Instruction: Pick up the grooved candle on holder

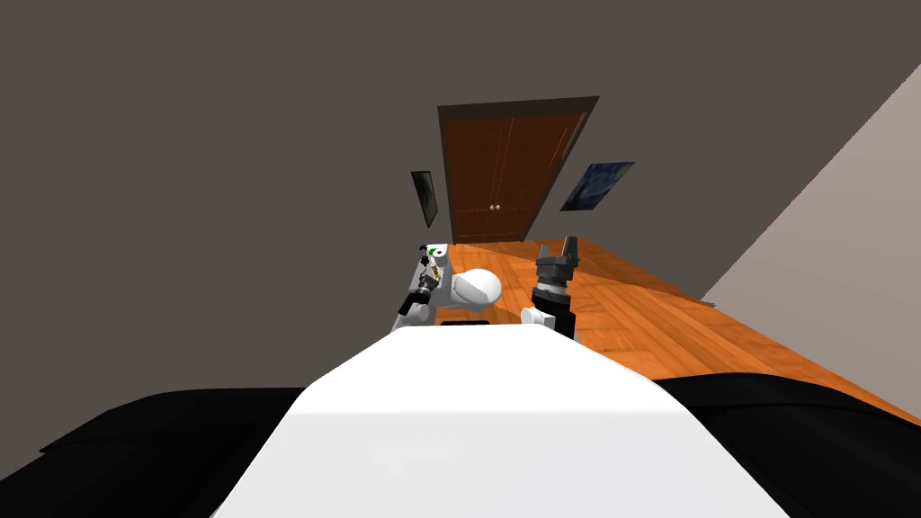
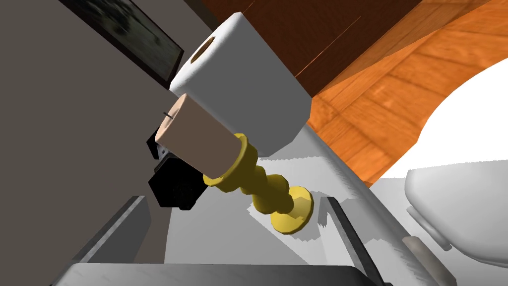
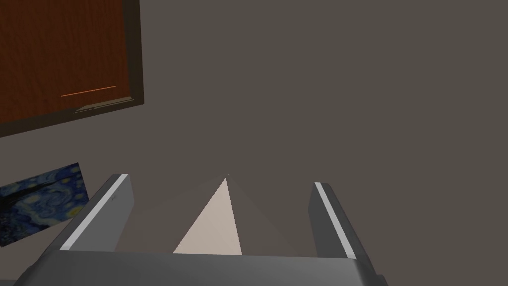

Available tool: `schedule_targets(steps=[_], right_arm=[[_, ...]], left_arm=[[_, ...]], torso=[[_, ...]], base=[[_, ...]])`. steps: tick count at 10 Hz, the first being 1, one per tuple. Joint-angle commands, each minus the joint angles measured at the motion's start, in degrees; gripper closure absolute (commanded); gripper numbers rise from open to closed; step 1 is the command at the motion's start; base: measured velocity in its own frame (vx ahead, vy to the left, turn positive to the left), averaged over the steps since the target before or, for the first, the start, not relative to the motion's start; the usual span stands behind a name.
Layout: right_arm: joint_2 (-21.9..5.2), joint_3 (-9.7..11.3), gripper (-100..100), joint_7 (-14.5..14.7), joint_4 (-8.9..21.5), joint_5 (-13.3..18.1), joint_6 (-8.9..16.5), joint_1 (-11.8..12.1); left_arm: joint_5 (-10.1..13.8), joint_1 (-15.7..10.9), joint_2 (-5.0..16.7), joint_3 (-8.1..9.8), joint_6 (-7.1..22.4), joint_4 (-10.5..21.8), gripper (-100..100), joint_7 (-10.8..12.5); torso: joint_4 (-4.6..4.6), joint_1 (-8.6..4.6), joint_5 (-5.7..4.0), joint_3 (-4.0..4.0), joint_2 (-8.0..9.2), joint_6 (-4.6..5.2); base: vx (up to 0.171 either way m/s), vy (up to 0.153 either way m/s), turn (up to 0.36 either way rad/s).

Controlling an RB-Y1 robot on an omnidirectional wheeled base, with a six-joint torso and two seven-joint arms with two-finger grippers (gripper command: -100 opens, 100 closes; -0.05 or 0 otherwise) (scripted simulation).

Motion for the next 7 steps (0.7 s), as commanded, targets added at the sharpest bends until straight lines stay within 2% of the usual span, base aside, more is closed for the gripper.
schedule_targets(steps=[1,2,4,5,7], right_arm=[[0.0,0.0,0,0.0,0.0,0.0,0.0,0.0],[0.0,0.0,0,0.0,0.0,0.0,0.0,0.0],[0.0,0.0,0,0.0,0.0,0.0,0.0,0.0],[0.0,0.0,0,0.0,0.0,0.0,0.0,0.0],[0.0,0.0,0,0.0,0.0,0.0,0.0,0.0]], left_arm=[[0.0,0.0,0.0,0.0,0.0,0.0,0,0.0],[0.3,-2.9,-0.5,0.31,-1.5,2.9,-100,-0.1],[0.3,-5.3,-0.5,0.31,-1.5,5.9,-100,-0.1],[0.6,-7.5,-1.0,0.61,-3.1,7.9,-100,-0.2],[0.6,-10.6,-1.0,0.61,-3.1,11.1,-100,-0.2]], torso=[[0.0,0.0,0.0,0.0,0.0,0.0],[0.06,0.0,0.0,0.15,0.25,0.0],[0.15,0.08,0.02,0.37,0.62,0.01],[0.14,0.05,0.02,0.36,0.6,0.01],[0.16,0.05,0.01,0.4,0.66,0.01]], base=[[0.016,0.0,0.002],[-0.043,0.018,0.09],[-0.058,0.019,0.014],[-0.072,0.013,0.081],[-0.044,0.011,0.02]])
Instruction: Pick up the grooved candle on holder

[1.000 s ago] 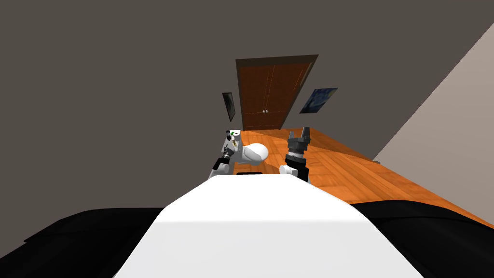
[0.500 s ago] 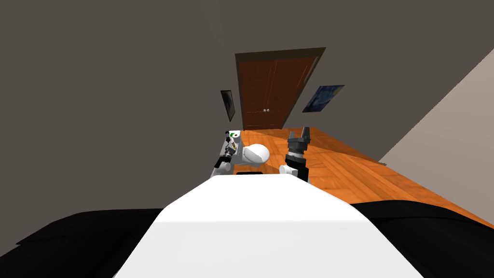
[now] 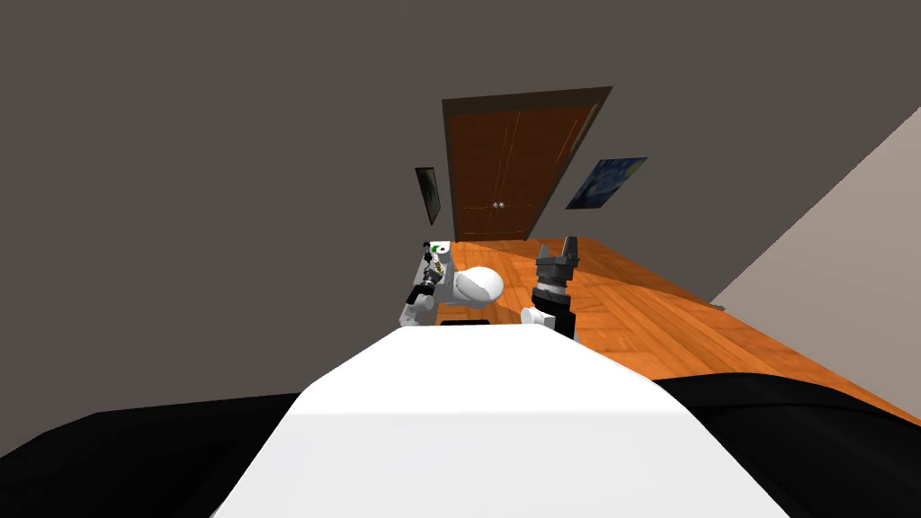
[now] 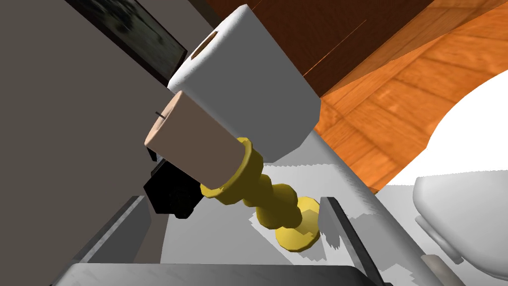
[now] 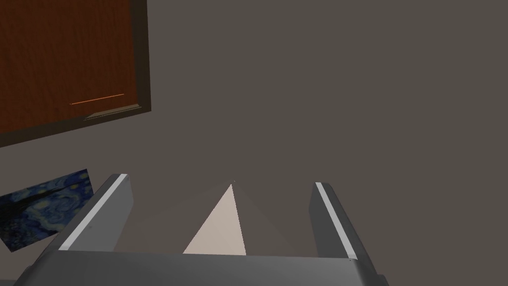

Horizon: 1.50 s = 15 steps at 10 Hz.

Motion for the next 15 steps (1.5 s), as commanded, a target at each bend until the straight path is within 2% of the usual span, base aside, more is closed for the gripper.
schedule_targets(steps=[1,2,3,4,5,6,8,9,10,12,13,14,15], right_arm=[[0.0,0.0,0,0.0,0.0,0.0,0.0,0.0],[0.0,0.0,0,0.0,0.0,0.0,0.0,0.0],[0.0,0.0,0,0.0,0.0,0.0,0.0,0.0],[0.0,0.0,0,0.0,0.0,0.0,0.0,0.0],[0.0,0.0,0,0.0,0.0,0.0,0.0,0.0],[0.0,0.0,0,0.0,0.0,0.0,0.0,0.0],[0.0,0.0,0,0.0,0.0,0.0,0.0,0.0],[0.0,0.0,0,0.0,0.0,0.0,0.0,0.0],[0.0,0.0,0,0.0,0.0,0.0,0.0,0.0],[0.0,0.0,0,0.0,0.0,0.0,0.0,0.0],[0.0,0.0,0,0.0,0.0,0.0,0.0,0.0],[0.0,0.0,0,0.0,0.0,0.0,0.0,0.0],[0.0,0.0,0,0.0,0.0,0.0,0.0,0.0]], left_arm=[[-0.1,-0.8,-0.2,-0.12,-0.3,2.8,-100,-0.1],[0.2,-3.3,-0.7,0.18,-1.8,4.5,-100,-0.1],[0.2,-5.0,-0.7,0.18,-1.8,6.2,-100,-0.1],[0.2,-6.1,-0.7,0.18,-1.8,7.8,-100,-0.1],[0.2,-6.1,-0.7,0.18,-1.8,9.1,-100,-0.1],[0.6,-8.9,-1.2,0.48,-3.3,11.1,-100,-0.2],[0.6,-11.3,-1.2,0.48,-3.3,14.5,-100,-0.2],[0.6,-11.3,-1.2,0.48,-3.3,15.5,-100,-0.2],[0.9,-13.8,-1.8,0.79,-4.9,17.3,-100,-0.3],[0.9,-16.6,-1.8,0.79,-4.9,20.5,-100,-0.3],[0.9,-16.6,-1.8,0.79,-4.9,21.8,-100,-0.3],[1.2,-19.3,-2.3,1.09,-6.4,24.0,-100,-0.4],[1.2,-20.8,-2.3,1.09,-6.4,25.5,-100,-0.4]], torso=[[0.0,0.0,0.0,0.0,0.0,0.0],[-0.02,-0.01,0.0,-0.05,-0.08,-0.01],[-0.01,0.01,0.0,0.0,0.01,-0.01],[0.01,0.03,0.01,0.04,0.07,0.0],[0.0,0.0,0.0,0.01,0.02,0.0],[-0.02,-0.03,0.0,-0.04,-0.06,-0.01],[0.01,0.03,0.0,0.03,0.05,0.0],[0.0,0.0,0.0,0.01,0.03,0.0],[-0.13,-0.04,0.03,-0.08,-0.03,0.01],[-0.13,0.01,0.05,-0.04,0.07,0.01],[-0.15,-0.04,0.04,-0.08,-0.01,0.02],[-0.2,-0.06,0.04,-0.15,-0.1,0.01],[-0.22,-0.02,0.05,-0.15,-0.08,0.0]], base=[[-0.002,0.007,-0.008],[-0.047,0.019,0.086],[-0.065,0.023,0.044],[-0.034,0.013,-0.006],[-0.006,0.003,-0.006],[-0.039,0.011,0.084],[-0.049,0.018,0.019],[-0.008,0.006,-0.002],[-0.054,0.025,0.077],[-0.051,0.015,0.021],[0.0,0.0,0.0],[-0.037,0.014,0.096],[-0.057,0.025,0.038]])
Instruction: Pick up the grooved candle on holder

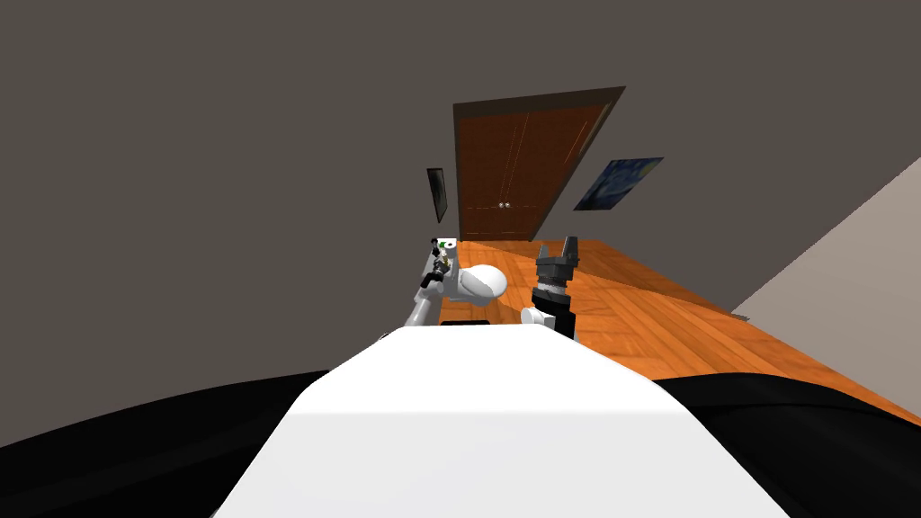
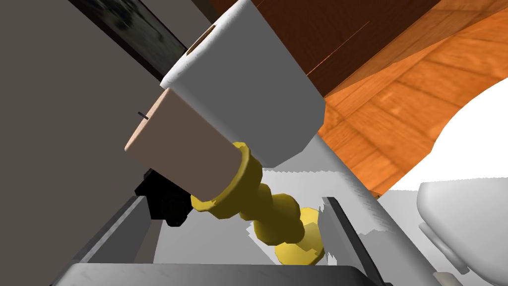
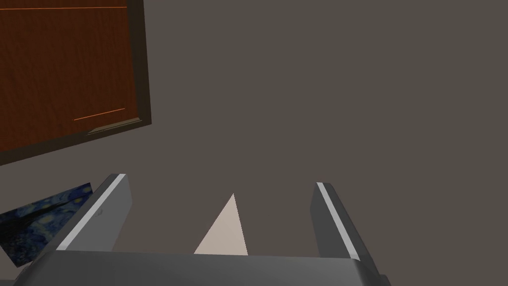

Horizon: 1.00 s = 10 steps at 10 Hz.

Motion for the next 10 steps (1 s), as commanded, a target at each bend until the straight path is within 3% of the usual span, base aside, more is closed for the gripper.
schedule_targets(steps=[1,2,4,6,7,9,10], right_arm=[[0.0,0.0,0,0.0,0.0,0.0,0.0,0.0],[0.0,0.0,0,0.0,0.0,0.0,0.0,0.0],[0.0,0.0,0,0.0,0.0,0.0,0.0,0.0],[0.0,0.0,0,0.0,0.0,0.0,0.0,0.0],[0.0,0.0,0,0.0,0.0,0.0,0.0,0.0],[0.0,0.0,0,0.0,0.0,0.0,0.0,0.0],[0.0,0.0,0,0.0,0.0,0.0,0.0,0.0]], left_arm=[[0.1,-1.9,0.0,-0.15,-0.4,2.9,-100,0.0],[0.1,-1.9,0.0,-0.15,-0.4,3.7,-100,0.0],[0.4,-6.2,-0.5,0.15,-1.9,7.7,-100,-0.1],[0.4,-7.2,-0.5,0.15,-1.9,10.0,-100,-0.1],[0.7,-9.6,-1.0,0.46,-3.5,11.8,-100,-0.1],[0.7,-12.4,-1.0,0.46,-3.5,13.9,-100,-0.1],[0.7,-12.5,-1.0,0.46,-3.5,15.2,-100,-0.1]], torso=[[0.0,0.0,0.0,0.0,0.0,0.0],[-0.01,-0.02,0.0,-0.02,-0.03,0.0],[-0.01,-0.03,-0.01,-0.01,-0.01,-0.01],[-0.01,-0.03,-0.01,-0.02,-0.04,-0.01],[-0.03,-0.05,-0.01,-0.07,-0.12,-0.01],[0.0,0.0,0.0,0.0,0.0,-0.01],[0.0,-0.04,-0.01,-0.02,-0.04,0.0]], base=[[-0.035,0.017,-0.016],[-0.012,0.003,-0.005],[-0.06,0.016,0.065],[-0.019,0.01,-0.005],[-0.039,0.02,0.086],[-0.047,0.019,0.019],[-0.011,0.004,-0.008]])
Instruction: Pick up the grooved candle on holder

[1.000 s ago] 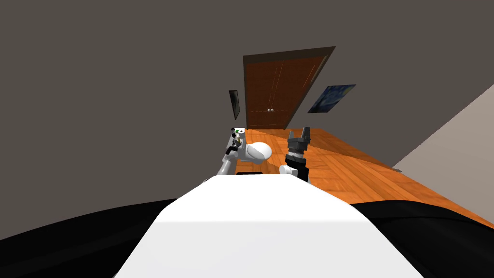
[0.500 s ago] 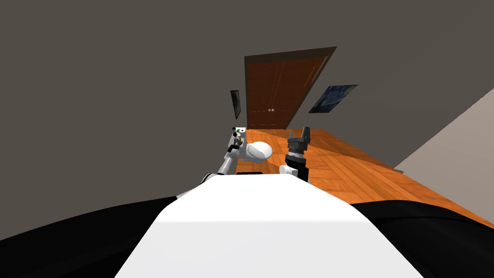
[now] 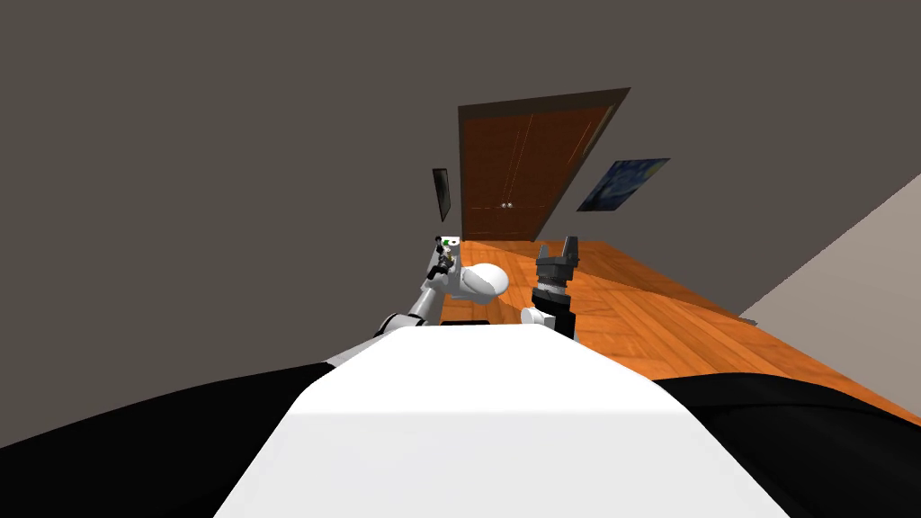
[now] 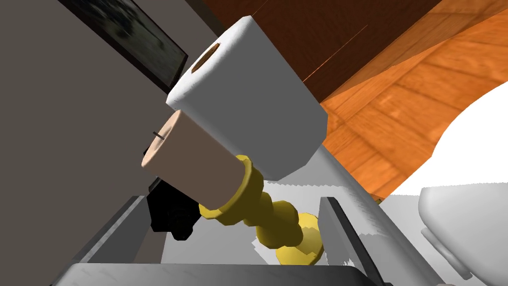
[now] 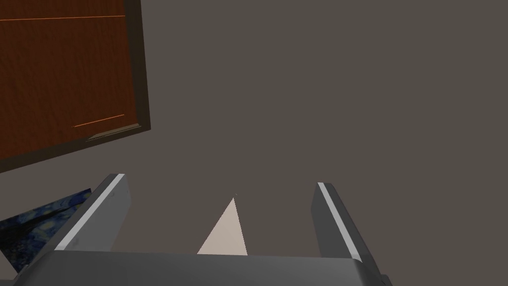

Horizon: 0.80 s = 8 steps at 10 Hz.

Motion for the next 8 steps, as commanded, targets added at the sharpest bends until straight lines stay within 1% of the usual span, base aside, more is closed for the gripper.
schedule_targets(steps=[1,2,3,4,5,6,7,8], right_arm=[[0.0,0.0,0,0.0,0.0,0.0,0.0,0.0],[0.0,0.0,0,0.0,0.0,0.0,0.0,0.0],[0.0,0.0,0,0.0,0.0,0.0,0.0,0.0],[0.0,0.0,0,0.0,0.0,0.0,0.0,0.0],[0.0,0.0,0,0.0,0.0,0.0,0.0,0.0],[0.0,0.0,0,0.0,0.0,0.0,0.0,0.0],[0.0,0.0,0,0.0,0.0,0.0,0.0,0.0],[0.0,0.0,0,0.0,0.0,0.0,0.0,0.0]], left_arm=[[-0.1,-0.2,-0.1,0.03,-0.1,2.0,-100,-0.1],[0.3,-3.0,-0.6,0.34,-1.7,4.0,-100,-0.1],[0.3,-4.0,-0.6,0.34,-1.7,4.9,-100,-0.1],[0.3,-5.5,-0.6,0.34,-1.7,7.3,-100,-0.1],[0.3,-5.5,-0.6,0.34,-1.7,8.3,-100,-0.1],[0.6,-8.0,-1.2,0.64,-3.2,10.2,-100,-0.2],[0.6,-9.1,-1.2,0.64,-3.2,10.8,-100,-0.2],[0.6,-10.8,-1.2,0.64,-3.2,14.0,-100,-0.2]], torso=[[0.0,0.0,0.0,0.0,0.0,0.0],[-0.01,-0.01,0.0,-0.03,-0.05,-0.01],[0.01,0.06,0.01,0.02,0.05,-0.01],[0.03,0.09,0.01,0.07,0.12,0.0],[0.02,0.04,0.01,0.05,0.08,0.01],[0.0,-0.01,0.0,0.01,0.01,-0.01],[0.02,0.04,0.0,0.04,0.07,-0.01],[0.0,-0.01,0.0,-0.02,-0.04,0.01]], base=[[0.0,0.0,0.0],[-0.043,0.023,0.086],[-0.064,0.031,0.046],[-0.037,0.016,-0.007],[-0.01,0.0,-0.008],[-0.044,0.018,0.09],[0.0,0.0,0.0],[0.0,0.0,0.0]])
